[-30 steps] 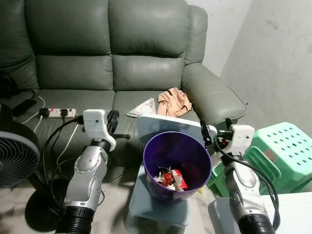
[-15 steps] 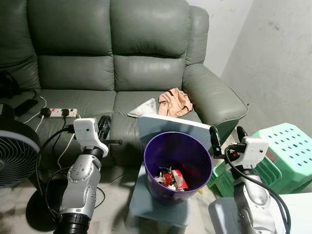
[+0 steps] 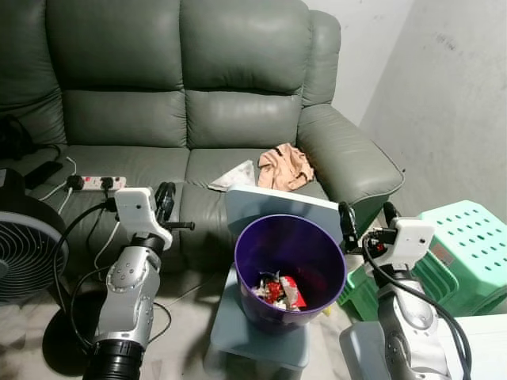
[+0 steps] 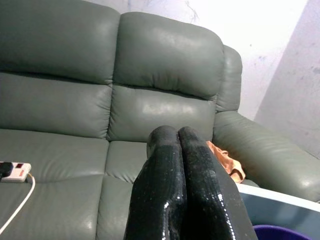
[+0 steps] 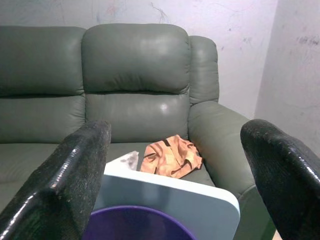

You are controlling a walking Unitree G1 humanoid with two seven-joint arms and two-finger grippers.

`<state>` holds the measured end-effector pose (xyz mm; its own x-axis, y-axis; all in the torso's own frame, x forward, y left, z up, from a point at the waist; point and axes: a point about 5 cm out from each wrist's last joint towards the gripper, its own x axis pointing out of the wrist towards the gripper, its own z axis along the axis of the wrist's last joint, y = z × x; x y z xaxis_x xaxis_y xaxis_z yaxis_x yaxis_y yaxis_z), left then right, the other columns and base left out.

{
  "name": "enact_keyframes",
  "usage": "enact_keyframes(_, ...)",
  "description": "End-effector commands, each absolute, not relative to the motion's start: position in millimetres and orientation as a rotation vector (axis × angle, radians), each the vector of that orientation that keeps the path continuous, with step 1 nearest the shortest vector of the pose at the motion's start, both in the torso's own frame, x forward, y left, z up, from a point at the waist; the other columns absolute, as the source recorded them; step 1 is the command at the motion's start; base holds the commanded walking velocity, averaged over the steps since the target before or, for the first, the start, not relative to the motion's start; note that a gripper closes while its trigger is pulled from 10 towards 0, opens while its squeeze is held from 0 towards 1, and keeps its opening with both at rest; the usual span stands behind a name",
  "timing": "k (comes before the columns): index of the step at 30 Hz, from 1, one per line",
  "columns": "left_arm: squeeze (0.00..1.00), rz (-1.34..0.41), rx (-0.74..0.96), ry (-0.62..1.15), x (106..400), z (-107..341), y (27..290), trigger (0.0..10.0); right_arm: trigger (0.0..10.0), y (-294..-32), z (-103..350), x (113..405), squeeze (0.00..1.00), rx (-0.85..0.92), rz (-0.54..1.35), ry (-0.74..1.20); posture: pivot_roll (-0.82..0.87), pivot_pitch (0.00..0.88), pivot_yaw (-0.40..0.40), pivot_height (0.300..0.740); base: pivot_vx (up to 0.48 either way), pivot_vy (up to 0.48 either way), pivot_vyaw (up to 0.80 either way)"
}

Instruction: Picking trash to rubbish bin

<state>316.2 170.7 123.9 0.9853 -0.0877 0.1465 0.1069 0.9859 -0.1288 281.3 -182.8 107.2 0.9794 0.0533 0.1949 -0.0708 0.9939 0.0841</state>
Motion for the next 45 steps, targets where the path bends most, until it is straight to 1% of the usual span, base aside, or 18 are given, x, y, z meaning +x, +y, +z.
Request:
enact_keyframes(1, 0.00, -0.104, -0.132, -0.141, 316.8, 123.6, 170.0, 10.0, 10.0, -185.6, 110.0, 280.4, 0.00, 0.082, 0.055, -0.197, -0.01, 0.000, -0.066, 0.740, 0.000, 0.000, 0.00)
enact_keyframes(9, 0.00, -0.115, -0.148, -0.147, 316.7, 123.4, 168.6, 10.0, 10.0, -185.2, 108.9, 280.9, 0.00, 0.076, 0.051, -0.186, -0.01, 0.000, -0.064, 0.740, 0.000, 0.000, 0.00)
enact_keyframes(15, 0.00, -0.106, -0.212, -0.121, 313.1, 113.1, 167.8, 10.0, 10.0, -187.1, 99.7, 276.1, 0.00, 0.086, 0.032, -0.165, -0.01, 0.000, -0.065, 0.740, 0.000, 0.000, 0.00)
enact_keyframes(19, 0.00, -0.121, -0.185, -0.077, 310.1, 101.9, 162.1, 10.0, 10.0, -185.5, 94.3, 274.8, 0.00, 0.075, 0.037, -0.145, -0.01, 0.000, -0.067, 0.740, 0.000, 0.000, 0.00)
enact_keyframes(20, 0.00, -0.122, -0.204, -0.068, 308.7, 99.4, 160.7, 10.0, 10.0, -183.9, 92.2, 274.5, 0.00, 0.069, 0.042, -0.135, -0.01, 0.000, -0.065, 0.740, 0.000, 0.000, 0.00)
enact_keyframes(38, 0.00, -0.134, -0.195, -0.110, 311.5, 108.4, 157.2, 10.0, 10.0, -179.2, 99.2, 280.5, 0.00, 0.072, 0.054, -0.155, 0.00, 0.000, -0.069, 0.740, 0.000, 0.000, 0.00)
enact_keyframes(40, 0.00, -0.135, -0.164, -0.085, 311.8, 106.2, 156.3, 10.0, 10.0, -177.3, 97.6, 280.9, 0.00, 0.136, 0.059, -0.142, 0.00, 0.000, -0.070, 0.740, 0.000, 0.000, 0.00)
enact_keyframes(41, 0.00, -0.134, -0.185, -0.083, 312.1, 106.1, 156.2, 10.0, 10.0, -177.4, 98.0, 281.0, 0.85, 0.141, 0.054, -0.144, 0.00, 0.000, -0.071, 0.740, 0.000, 0.000, 0.00)
enact_keyframes(42, 0.00, -0.136, -0.193, -0.089, 312.2, 106.8, 156.2, 10.0, 10.0, -176.7, 98.4, 281.0, 1.00, 0.154, 0.061, -0.145, 0.00, 0.000, -0.070, 0.740, 0.000, 0.000, 0.00)
enact_keyframes(45, 0.00, -0.150, -0.175, -0.101, 312.5, 108.5, 155.0, 10.0, 10.0, -176.8, 99.3, 281.3, 1.00, 0.162, 0.047, -0.145, 0.00, 0.000, -0.073, 0.740, 0.000, 0.000, 0.00)
